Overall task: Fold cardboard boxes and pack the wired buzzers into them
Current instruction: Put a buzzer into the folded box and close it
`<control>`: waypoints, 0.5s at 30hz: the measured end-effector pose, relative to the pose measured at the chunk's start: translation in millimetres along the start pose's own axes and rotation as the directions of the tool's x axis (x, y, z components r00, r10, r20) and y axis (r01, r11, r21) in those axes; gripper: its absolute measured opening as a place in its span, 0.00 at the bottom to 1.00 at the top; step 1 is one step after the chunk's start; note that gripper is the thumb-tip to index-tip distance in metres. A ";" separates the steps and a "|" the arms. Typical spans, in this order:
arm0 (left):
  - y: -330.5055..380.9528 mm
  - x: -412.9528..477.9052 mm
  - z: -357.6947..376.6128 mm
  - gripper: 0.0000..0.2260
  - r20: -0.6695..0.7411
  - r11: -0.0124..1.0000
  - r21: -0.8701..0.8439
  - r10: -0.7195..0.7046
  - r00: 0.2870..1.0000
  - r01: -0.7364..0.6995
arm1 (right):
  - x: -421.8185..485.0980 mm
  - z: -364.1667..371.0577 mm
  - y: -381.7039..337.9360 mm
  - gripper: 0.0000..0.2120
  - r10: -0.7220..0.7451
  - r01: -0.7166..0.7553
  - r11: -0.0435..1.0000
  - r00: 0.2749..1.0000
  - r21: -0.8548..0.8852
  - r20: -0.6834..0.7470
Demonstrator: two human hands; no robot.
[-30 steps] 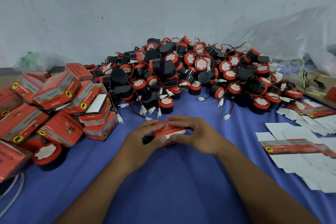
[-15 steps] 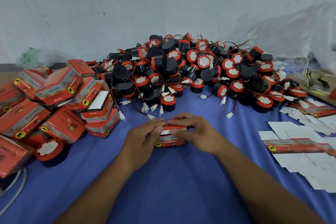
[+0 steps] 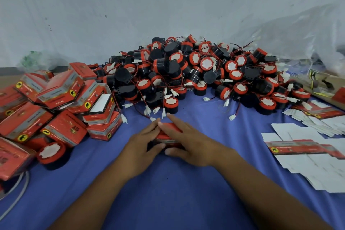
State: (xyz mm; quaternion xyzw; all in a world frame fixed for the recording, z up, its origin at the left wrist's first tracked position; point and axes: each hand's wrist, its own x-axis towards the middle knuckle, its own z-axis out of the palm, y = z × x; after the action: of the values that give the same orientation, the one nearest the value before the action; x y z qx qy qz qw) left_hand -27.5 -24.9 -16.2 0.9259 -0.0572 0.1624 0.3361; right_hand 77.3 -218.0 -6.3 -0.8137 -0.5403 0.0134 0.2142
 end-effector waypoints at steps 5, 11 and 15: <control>4.7 -0.1 0.5 0.21 -0.150 0.995 -0.087 -0.051 0.987 0.038 | 1.0 8.1 -6.3 0.25 0.076 -0.037 0.976 0.981 0.217 -0.177; 14.8 -7.2 -5.9 0.24 -0.022 0.961 -0.235 -0.156 0.987 0.147 | 3.1 -0.6 -5.8 0.12 0.378 -0.198 0.809 0.896 0.553 -0.232; 16.4 -2.9 -2.9 0.14 -0.172 0.953 -0.224 -0.245 0.954 0.205 | 4.8 0.6 -8.2 0.20 0.438 -0.177 0.729 0.863 0.661 -0.252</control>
State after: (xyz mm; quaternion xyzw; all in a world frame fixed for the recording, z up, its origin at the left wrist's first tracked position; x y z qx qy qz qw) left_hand -34.5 -35.6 -5.2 0.8663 0.0665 0.2075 0.4494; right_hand 72.0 -211.0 -2.9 -0.7631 -0.3056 0.0625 0.5661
